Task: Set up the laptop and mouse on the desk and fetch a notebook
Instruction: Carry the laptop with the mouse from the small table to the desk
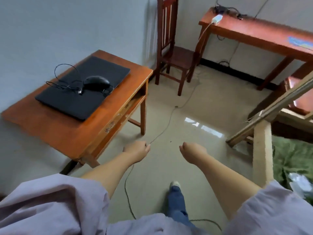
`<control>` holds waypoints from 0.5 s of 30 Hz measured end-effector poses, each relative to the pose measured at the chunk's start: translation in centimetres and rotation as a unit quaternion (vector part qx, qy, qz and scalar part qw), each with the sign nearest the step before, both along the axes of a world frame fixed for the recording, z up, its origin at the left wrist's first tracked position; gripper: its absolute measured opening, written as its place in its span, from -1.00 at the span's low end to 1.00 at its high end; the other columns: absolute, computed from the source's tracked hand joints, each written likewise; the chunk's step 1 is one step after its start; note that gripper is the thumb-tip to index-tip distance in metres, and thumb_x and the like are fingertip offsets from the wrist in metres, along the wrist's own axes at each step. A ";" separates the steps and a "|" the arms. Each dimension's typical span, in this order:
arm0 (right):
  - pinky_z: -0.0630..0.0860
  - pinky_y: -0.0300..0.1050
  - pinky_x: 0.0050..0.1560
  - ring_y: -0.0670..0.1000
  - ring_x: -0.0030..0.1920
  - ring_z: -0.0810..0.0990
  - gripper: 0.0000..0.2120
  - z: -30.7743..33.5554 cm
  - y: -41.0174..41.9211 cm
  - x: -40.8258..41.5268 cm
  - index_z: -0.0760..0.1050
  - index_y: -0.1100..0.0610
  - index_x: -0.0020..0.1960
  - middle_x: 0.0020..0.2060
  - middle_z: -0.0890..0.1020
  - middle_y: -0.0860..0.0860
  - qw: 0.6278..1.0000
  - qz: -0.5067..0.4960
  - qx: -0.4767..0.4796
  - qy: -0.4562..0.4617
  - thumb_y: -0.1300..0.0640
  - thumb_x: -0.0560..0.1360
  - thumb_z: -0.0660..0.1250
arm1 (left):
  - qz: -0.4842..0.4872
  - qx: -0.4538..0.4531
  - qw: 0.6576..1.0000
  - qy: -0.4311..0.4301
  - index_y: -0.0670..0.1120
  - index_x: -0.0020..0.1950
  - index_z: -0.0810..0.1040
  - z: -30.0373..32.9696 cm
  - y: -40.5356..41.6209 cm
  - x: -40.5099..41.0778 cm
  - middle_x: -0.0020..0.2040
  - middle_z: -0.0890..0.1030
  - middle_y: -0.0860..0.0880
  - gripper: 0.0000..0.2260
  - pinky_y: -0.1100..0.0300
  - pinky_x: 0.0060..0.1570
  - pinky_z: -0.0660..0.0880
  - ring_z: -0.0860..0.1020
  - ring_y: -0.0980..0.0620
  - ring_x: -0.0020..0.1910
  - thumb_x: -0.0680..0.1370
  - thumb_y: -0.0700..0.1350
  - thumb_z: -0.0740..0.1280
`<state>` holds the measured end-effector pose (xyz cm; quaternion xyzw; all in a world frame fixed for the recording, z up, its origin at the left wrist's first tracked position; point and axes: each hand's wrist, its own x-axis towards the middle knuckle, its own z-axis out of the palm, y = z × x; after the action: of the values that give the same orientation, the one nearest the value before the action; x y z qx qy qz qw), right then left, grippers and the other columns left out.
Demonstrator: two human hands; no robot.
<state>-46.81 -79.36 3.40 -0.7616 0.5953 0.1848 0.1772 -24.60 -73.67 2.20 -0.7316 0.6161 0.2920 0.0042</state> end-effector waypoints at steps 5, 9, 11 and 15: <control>0.35 -0.07 -0.19 0.13 -0.17 0.43 -0.67 1.7 -11.7 3.8 0.43 0.22 0.08 -0.08 0.53 0.15 0.989 0.149 -0.009 0.010 0.11 0.59 -0.05 | 0.159 0.002 0.987 0.010 -0.11 0.04 0.51 0.8 -5.3 2.3 -0.05 0.60 -0.10 -0.65 0.04 -0.03 0.52 0.56 -0.06 -0.07 0.62 0.07 0.03; 0.34 -0.12 -0.31 0.08 -0.26 0.43 -0.67 2.7 -17.4 8.0 0.44 0.21 0.02 -0.25 0.46 0.05 0.970 0.243 -0.017 0.014 0.08 0.60 -0.05 | 0.265 -0.011 0.964 0.004 -0.08 -0.16 0.43 1.4 -6.4 4.3 -0.08 0.59 -0.13 -0.68 0.11 -0.18 0.40 0.53 -0.11 -0.12 0.62 0.06 0.03; 0.26 -0.18 -0.42 0.02 -0.35 0.41 -0.70 2.9 -19.6 10.8 0.41 0.17 -0.09 -0.34 0.41 0.00 0.964 0.266 -0.019 0.003 0.07 0.60 -0.03 | 0.310 -0.018 0.950 -0.017 -0.08 -0.20 0.43 1.6 -6.3 6.1 -0.12 0.59 -0.11 -0.66 0.13 -0.23 0.36 0.52 -0.12 -0.15 0.62 0.07 0.03; 0.45 -0.08 -0.21 0.10 -0.20 0.47 -0.80 3.8 -23.4 17.6 0.42 0.13 -0.08 -0.23 0.47 0.03 0.934 0.356 -0.029 0.005 0.16 0.58 0.04 | 0.419 -0.025 0.905 -0.071 -0.04 -0.36 0.35 2.5 -5.3 11.2 -0.23 0.51 -0.06 -0.60 0.14 -0.24 0.36 0.51 -0.14 -0.19 0.61 0.08 0.03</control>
<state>-29.19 -102.77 7.22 -0.9276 0.2910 0.2219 0.0750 -13.44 -79.02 4.67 -0.9409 0.2577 0.1988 -0.0935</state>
